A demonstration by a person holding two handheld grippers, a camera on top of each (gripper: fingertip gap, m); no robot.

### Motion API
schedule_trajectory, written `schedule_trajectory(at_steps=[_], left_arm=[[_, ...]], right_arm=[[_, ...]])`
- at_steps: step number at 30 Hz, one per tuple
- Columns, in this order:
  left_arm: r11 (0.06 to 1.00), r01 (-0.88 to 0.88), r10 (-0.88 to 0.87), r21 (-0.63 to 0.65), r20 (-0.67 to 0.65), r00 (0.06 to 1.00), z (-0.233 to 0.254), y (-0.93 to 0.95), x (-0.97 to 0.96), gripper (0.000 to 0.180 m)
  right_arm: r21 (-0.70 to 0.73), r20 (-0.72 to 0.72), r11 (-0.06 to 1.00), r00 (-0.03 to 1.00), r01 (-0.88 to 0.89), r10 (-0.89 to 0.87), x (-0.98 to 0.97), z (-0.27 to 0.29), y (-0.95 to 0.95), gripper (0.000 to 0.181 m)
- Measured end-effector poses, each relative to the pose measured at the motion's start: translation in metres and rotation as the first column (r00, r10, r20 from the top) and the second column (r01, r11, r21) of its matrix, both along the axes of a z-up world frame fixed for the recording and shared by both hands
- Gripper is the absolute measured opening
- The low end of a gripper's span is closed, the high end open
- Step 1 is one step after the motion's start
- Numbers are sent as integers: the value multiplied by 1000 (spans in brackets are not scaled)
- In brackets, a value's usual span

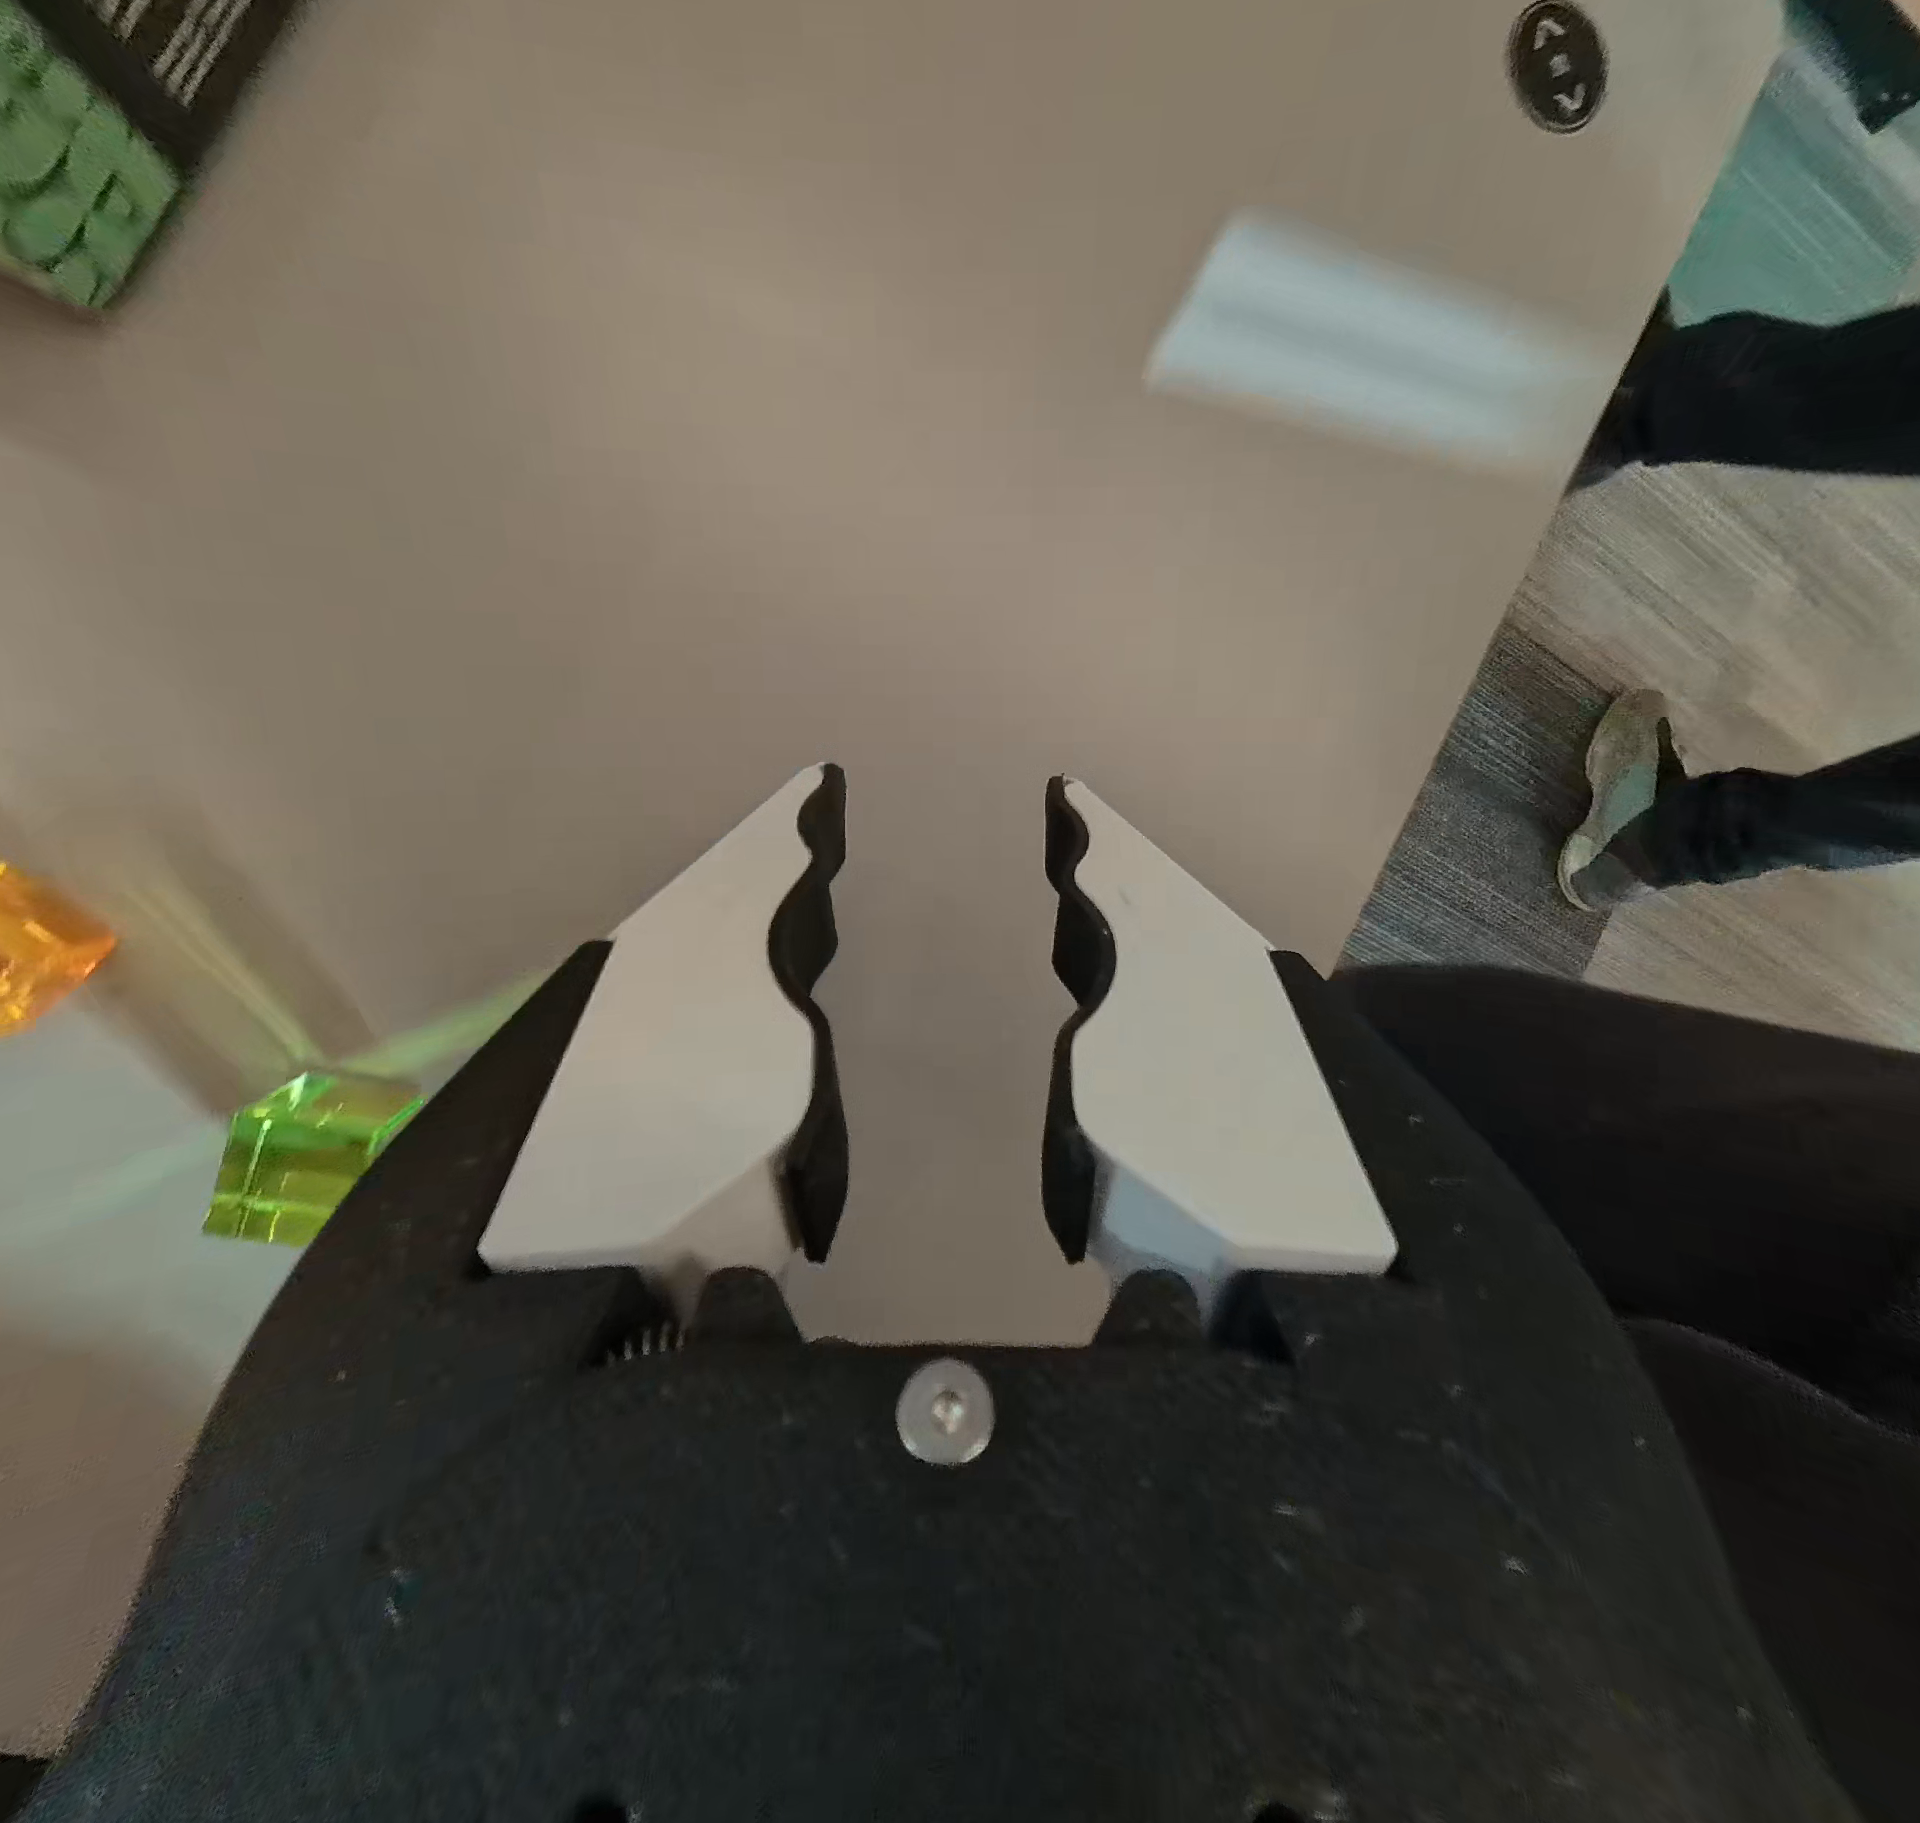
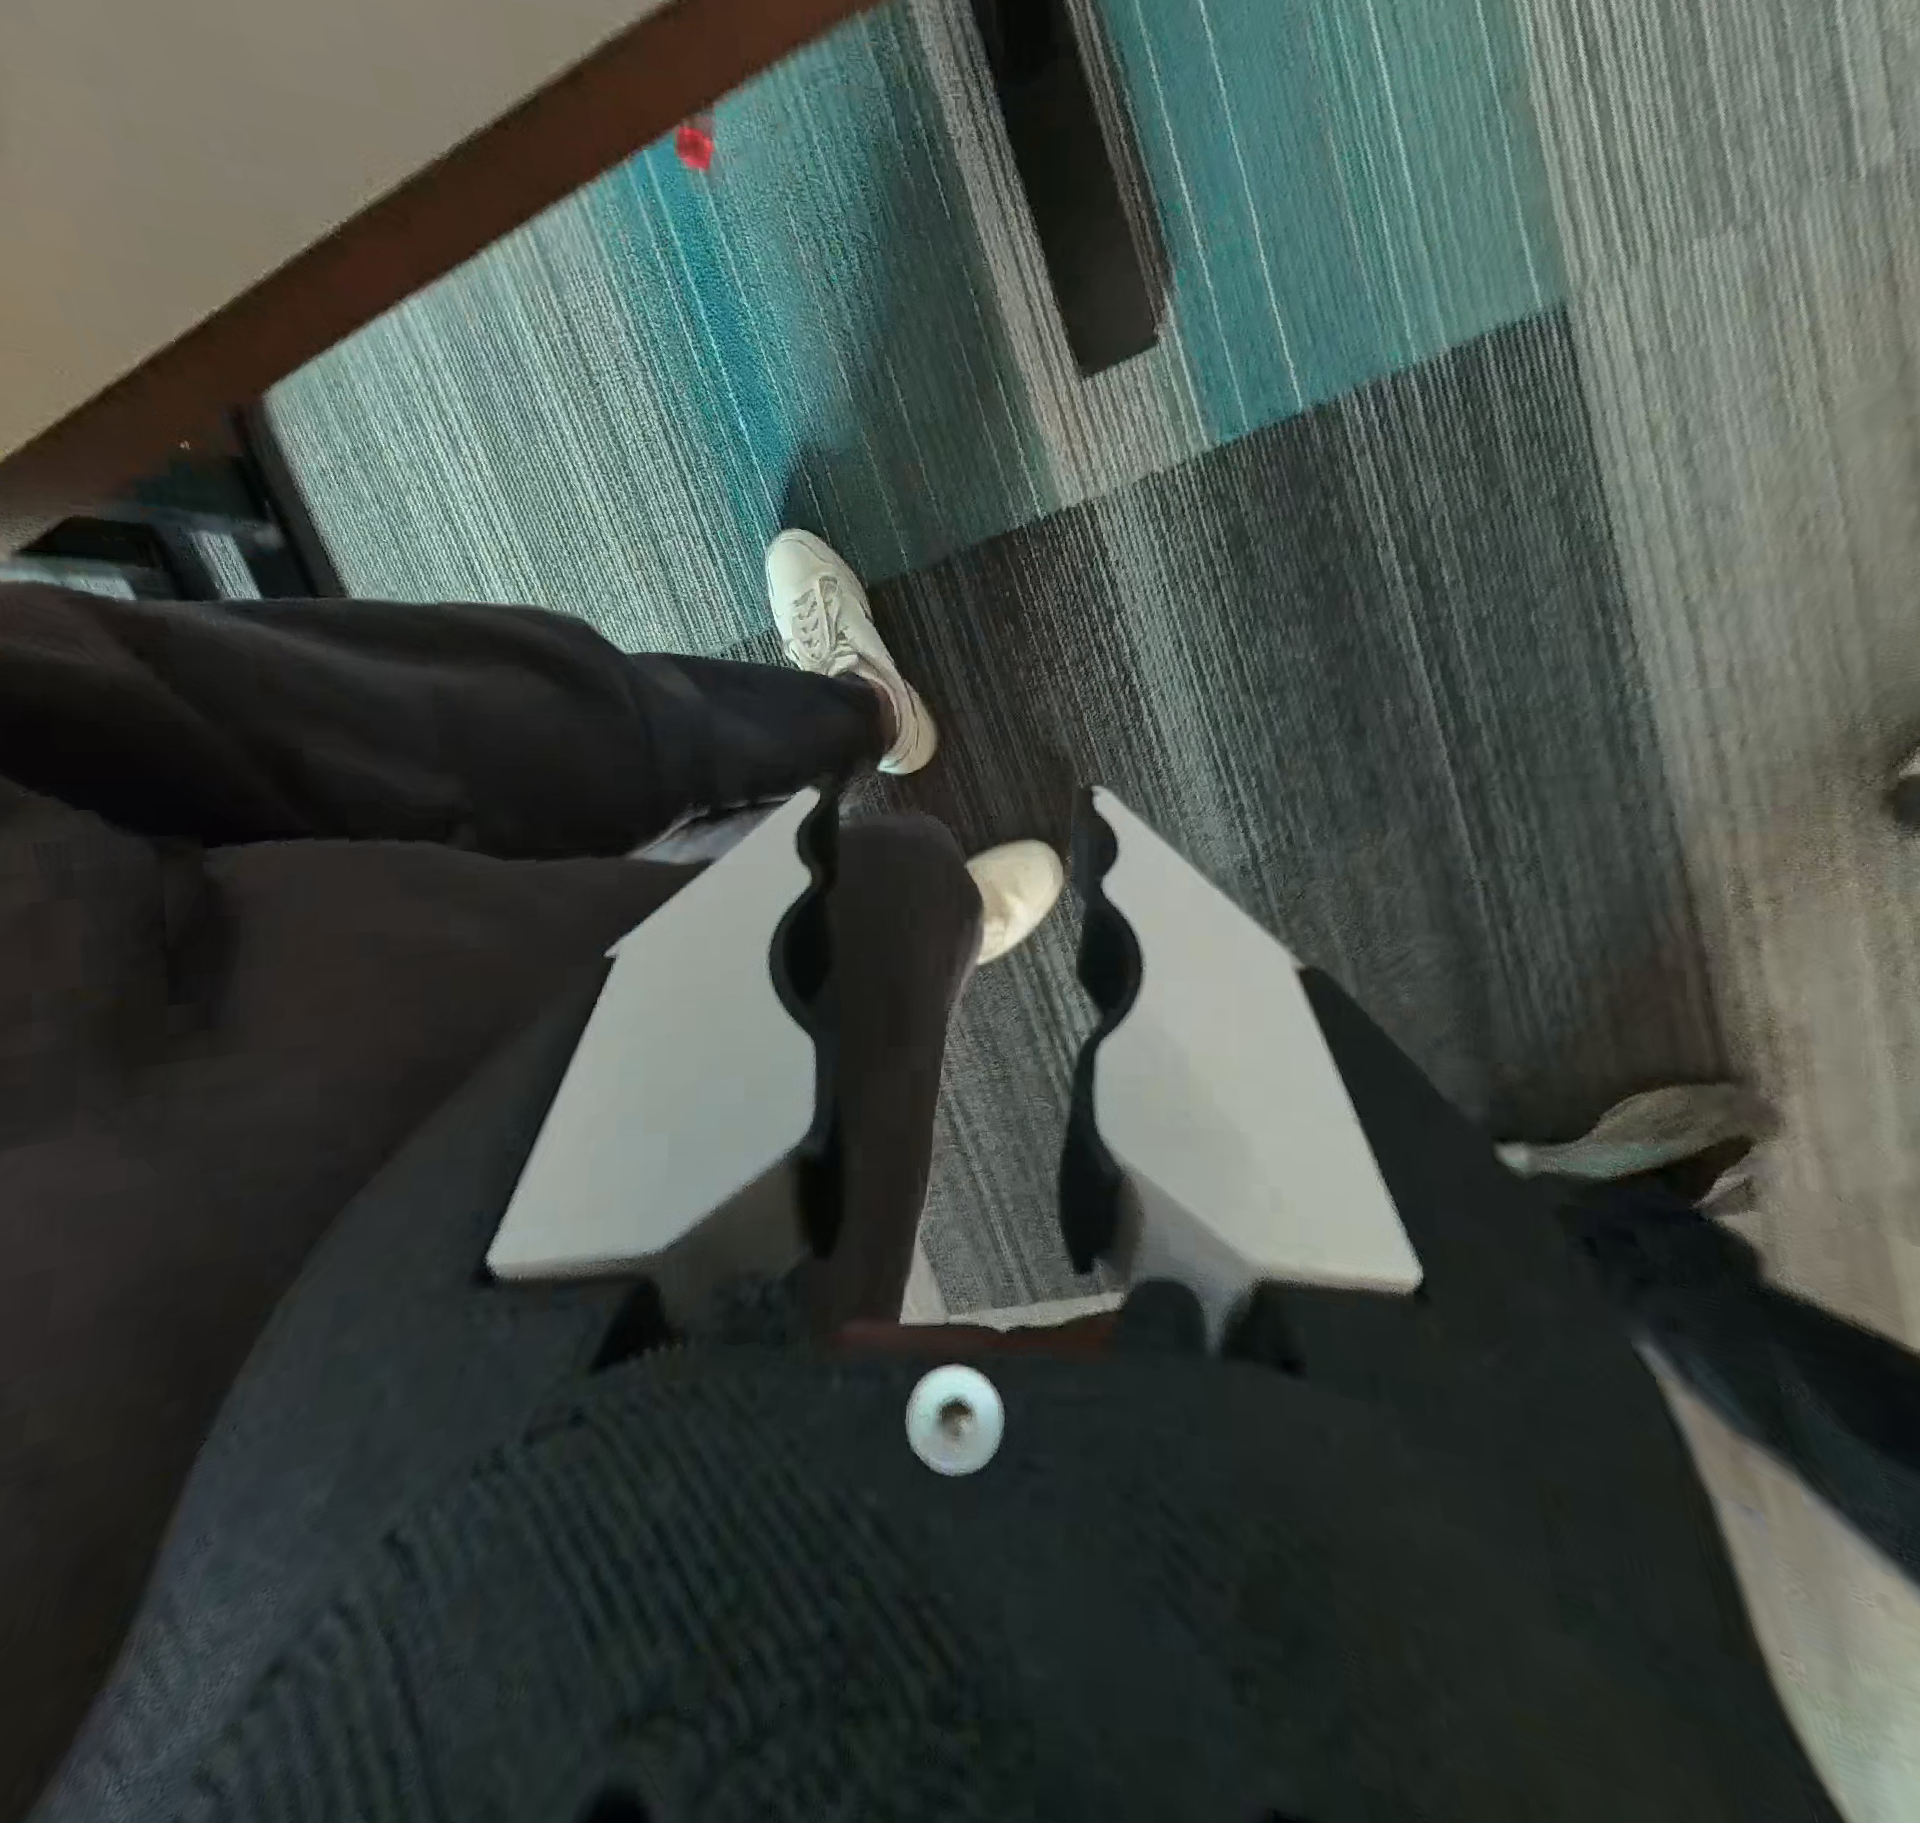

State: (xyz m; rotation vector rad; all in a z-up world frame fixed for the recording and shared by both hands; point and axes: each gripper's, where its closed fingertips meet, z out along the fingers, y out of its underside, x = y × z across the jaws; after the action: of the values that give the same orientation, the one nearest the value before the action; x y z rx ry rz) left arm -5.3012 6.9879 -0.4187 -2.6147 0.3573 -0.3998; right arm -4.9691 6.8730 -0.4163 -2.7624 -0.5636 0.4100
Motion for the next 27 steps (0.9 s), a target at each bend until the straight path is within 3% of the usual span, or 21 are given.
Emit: schedule_trajectory(at_steps=[8, 16, 27], left_arm=[[998, 63, -63, 15, -51, 997, 13, -34, 63, 36], [998, -20, 25, 61, -88, 996, 21, -125, 126, 35], [997, -8, -9, -80, -209, 978, 0, -212, 156, 32]], right_arm=[[-4, -56, 994, 992, 112, -112, 59, -21, -64, 44], [59, -72, 995, 994, 86, -81, 158, -18, -140, 43], [51, -11, 936, 937, 349, -349, 270, -40, -282, 47]])
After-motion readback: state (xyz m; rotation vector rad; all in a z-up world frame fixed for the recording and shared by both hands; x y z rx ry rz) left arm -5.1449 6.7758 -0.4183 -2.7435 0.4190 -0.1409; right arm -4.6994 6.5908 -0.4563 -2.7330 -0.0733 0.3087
